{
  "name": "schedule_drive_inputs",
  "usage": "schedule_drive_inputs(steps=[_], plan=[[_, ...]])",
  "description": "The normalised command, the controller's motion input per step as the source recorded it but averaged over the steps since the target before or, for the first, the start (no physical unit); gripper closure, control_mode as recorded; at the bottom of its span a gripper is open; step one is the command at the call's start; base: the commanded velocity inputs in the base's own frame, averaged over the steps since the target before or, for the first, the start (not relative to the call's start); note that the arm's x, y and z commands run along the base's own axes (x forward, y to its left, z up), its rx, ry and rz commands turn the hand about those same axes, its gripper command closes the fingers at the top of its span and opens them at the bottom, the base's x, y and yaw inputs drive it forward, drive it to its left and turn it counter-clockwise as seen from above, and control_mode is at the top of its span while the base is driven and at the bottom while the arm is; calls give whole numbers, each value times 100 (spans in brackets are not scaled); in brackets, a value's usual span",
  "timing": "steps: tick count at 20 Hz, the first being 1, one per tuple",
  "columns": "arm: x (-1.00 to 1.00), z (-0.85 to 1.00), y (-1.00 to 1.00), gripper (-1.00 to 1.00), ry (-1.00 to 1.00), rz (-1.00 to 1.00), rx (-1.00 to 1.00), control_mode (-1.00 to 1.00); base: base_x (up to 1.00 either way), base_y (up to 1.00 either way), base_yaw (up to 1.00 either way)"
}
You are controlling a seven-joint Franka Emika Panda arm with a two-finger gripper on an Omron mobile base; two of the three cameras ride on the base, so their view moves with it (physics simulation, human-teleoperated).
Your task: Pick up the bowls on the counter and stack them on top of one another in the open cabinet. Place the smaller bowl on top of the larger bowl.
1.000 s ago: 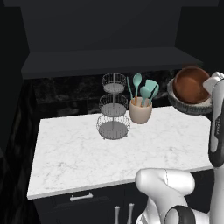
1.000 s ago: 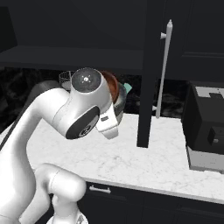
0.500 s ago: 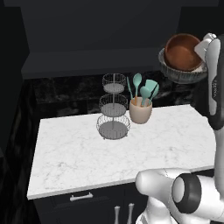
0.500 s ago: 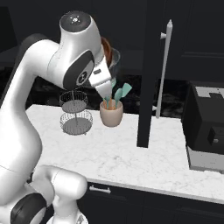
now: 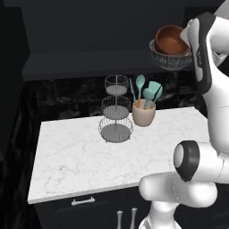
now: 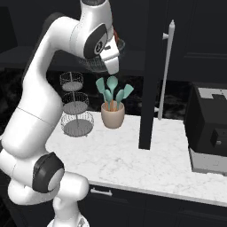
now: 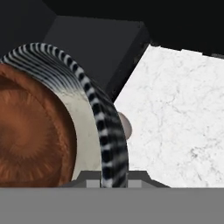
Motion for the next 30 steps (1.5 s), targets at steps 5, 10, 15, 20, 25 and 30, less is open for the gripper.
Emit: schedule_drive_inputs(steps=[5,10,15,20,25,30], plan=[[100,-6,43,100,-1,0,0,-100,0,0,0],[100,-8,37,100,-1,0,0,-100,0,0,0],[100,-29,18,100,0,0,0,-100,0,0,0],[96,-17,13,-100,0,0,0,-100,0,0,0],[13,1,0,-100,-5,0,0,-100,0,0,0],[-64,6,0,-100,-18,0,2,-100,0,0,0]])
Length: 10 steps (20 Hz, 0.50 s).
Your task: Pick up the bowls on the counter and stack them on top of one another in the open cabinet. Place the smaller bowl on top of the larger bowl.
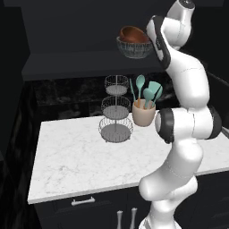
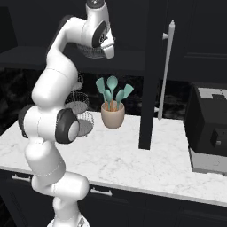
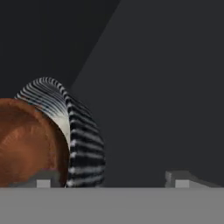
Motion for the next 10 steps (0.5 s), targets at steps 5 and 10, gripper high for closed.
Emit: schedule_drive_inputs(steps=[5,10], plan=[[-100,5,-5,-100,-27,0,9,-100,0,0,0],[-100,0,-10,-100,-15,0,13,-100,0,0,0]])
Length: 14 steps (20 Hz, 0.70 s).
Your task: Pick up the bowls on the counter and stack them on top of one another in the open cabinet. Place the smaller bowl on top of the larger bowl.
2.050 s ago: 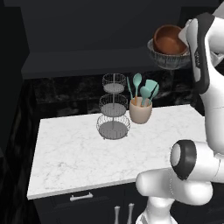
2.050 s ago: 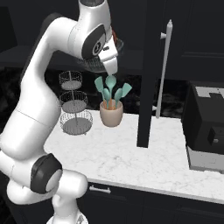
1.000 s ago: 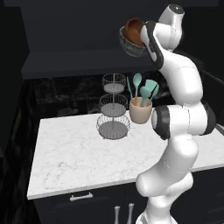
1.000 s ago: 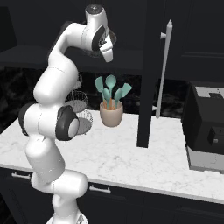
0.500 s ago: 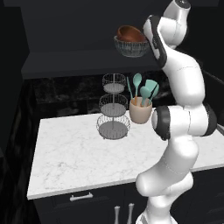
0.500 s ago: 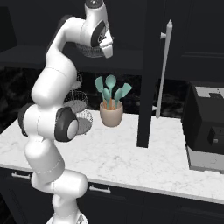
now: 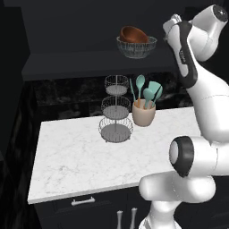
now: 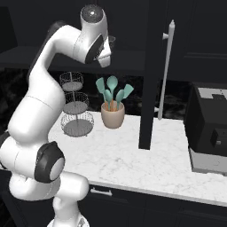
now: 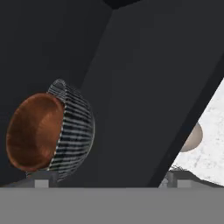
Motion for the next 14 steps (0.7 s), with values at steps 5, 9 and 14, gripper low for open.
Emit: schedule_drive_inputs(steps=[5,9,14], plan=[[-100,-22,0,-100,-1,1,5,-100,0,0,0],[-100,-27,0,-100,0,0,0,-100,0,0,0],[-100,-74,0,-100,14,0,0,-100,0,0,0]])
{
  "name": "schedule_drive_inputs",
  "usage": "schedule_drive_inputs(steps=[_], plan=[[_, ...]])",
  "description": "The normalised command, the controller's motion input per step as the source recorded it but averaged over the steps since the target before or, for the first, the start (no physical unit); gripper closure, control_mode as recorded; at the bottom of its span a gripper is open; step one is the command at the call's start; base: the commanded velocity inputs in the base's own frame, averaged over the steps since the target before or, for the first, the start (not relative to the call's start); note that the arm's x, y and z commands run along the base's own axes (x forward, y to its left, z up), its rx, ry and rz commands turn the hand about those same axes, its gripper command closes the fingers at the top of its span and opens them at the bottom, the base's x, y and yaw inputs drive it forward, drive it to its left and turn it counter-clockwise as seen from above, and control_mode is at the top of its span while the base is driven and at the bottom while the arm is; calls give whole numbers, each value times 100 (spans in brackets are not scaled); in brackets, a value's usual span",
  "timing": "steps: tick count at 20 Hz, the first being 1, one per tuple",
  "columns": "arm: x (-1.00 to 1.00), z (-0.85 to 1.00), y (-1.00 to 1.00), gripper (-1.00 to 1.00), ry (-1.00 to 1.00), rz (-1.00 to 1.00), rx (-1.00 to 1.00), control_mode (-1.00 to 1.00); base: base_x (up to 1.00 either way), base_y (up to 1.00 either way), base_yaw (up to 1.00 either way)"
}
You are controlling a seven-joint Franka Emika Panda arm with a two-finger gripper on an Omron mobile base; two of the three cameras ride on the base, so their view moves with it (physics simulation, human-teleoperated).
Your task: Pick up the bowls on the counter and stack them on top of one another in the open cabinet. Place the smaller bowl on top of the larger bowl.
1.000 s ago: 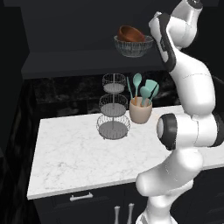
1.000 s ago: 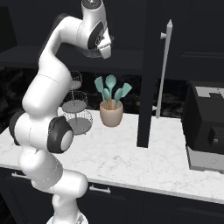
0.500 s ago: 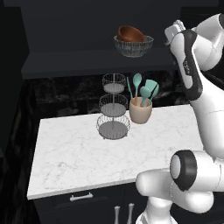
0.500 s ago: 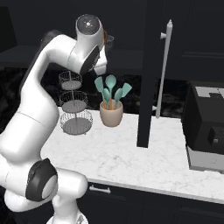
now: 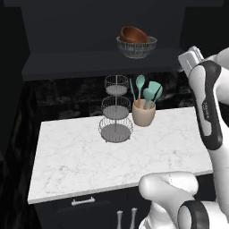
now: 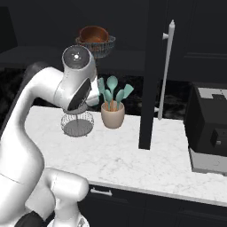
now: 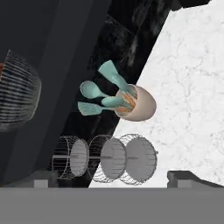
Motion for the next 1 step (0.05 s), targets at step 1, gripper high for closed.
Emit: schedule_drive_inputs(steps=[1], plan=[[-100,-100,0,-100,28,0,0,-100,0,0,0]])
